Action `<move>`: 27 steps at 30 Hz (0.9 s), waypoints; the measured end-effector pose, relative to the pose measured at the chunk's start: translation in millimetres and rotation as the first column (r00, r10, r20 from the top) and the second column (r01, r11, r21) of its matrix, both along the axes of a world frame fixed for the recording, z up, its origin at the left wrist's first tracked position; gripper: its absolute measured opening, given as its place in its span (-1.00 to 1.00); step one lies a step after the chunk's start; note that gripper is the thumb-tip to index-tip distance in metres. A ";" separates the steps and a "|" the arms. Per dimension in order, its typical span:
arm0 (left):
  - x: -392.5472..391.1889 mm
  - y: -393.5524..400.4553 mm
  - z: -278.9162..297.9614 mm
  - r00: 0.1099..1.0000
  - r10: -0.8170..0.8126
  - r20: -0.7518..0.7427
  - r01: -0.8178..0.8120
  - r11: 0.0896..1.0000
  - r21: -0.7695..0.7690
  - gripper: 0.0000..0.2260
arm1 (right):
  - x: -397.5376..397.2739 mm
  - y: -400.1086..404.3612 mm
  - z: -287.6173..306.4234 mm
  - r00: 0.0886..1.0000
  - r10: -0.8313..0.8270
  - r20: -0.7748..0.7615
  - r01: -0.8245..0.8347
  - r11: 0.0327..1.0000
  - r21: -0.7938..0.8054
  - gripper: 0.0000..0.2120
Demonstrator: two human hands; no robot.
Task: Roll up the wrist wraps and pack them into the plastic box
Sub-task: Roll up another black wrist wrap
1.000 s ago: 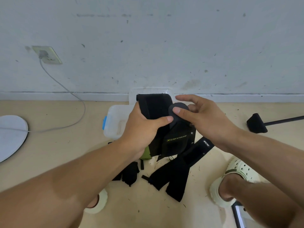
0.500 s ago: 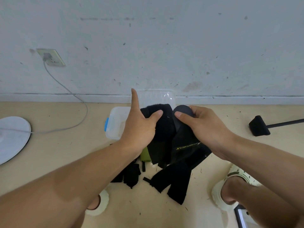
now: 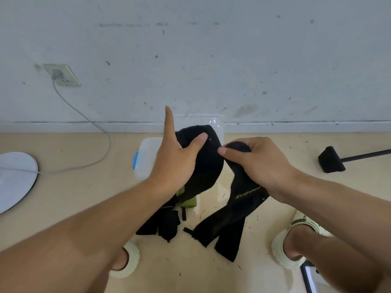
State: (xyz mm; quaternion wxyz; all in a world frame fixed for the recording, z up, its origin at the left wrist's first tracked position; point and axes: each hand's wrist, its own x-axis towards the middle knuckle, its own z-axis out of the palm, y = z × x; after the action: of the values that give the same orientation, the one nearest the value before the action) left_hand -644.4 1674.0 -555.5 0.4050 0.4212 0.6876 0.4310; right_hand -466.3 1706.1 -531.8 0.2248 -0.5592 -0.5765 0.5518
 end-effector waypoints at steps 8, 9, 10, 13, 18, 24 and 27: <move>7.0 -5.9 -6.3 0.998 0.032 0.053 -0.031 0.999 -0.008 -0.11 | 4.5 11.3 8.9 0.993 -0.027 -0.118 0.004 0.982 -0.187 -0.84; 4.5 -3.1 -4.5 0.997 0.061 0.056 -0.061 0.998 -0.004 -0.11 | 5.7 11.0 9.2 0.996 0.037 -0.079 -0.051 0.982 -0.179 -0.86; 1.8 -0.8 -3.4 0.994 0.087 0.062 -0.086 0.996 -0.004 -0.10 | 6.4 8.8 9.3 0.995 0.093 -0.037 -0.098 0.981 -0.168 -0.87; -0.2 1.7 0.0 0.992 0.092 0.084 -0.090 0.995 -0.034 -0.05 | 5.2 0.2 7.2 0.990 0.137 0.044 -0.132 0.985 -0.107 -0.88; 10.5 -11.1 -4.6 0.975 -0.062 0.213 0.085 0.991 -0.099 -0.07 | 4.1 6.8 11.2 0.969 -0.158 -0.189 0.120 0.974 -0.194 -0.81; 8.1 -7.0 -0.4 0.986 0.013 0.168 -0.006 0.999 -0.043 -0.18 | 10.1 16.7 10.8 0.992 -0.070 -0.102 0.046 0.973 -0.226 -0.78; 6.1 -4.7 1.2 0.981 0.053 0.185 -0.047 0.998 -0.039 -0.20 | 9.8 14.1 8.4 0.997 -0.033 -0.074 0.021 0.988 -0.154 -0.79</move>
State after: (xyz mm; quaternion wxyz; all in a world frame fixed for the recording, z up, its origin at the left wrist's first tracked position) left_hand -638.3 1669.3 -554.3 0.4639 0.3546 0.6643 0.4666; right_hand -456.5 1720.2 -523.4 0.2105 -0.5611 -0.5158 0.6122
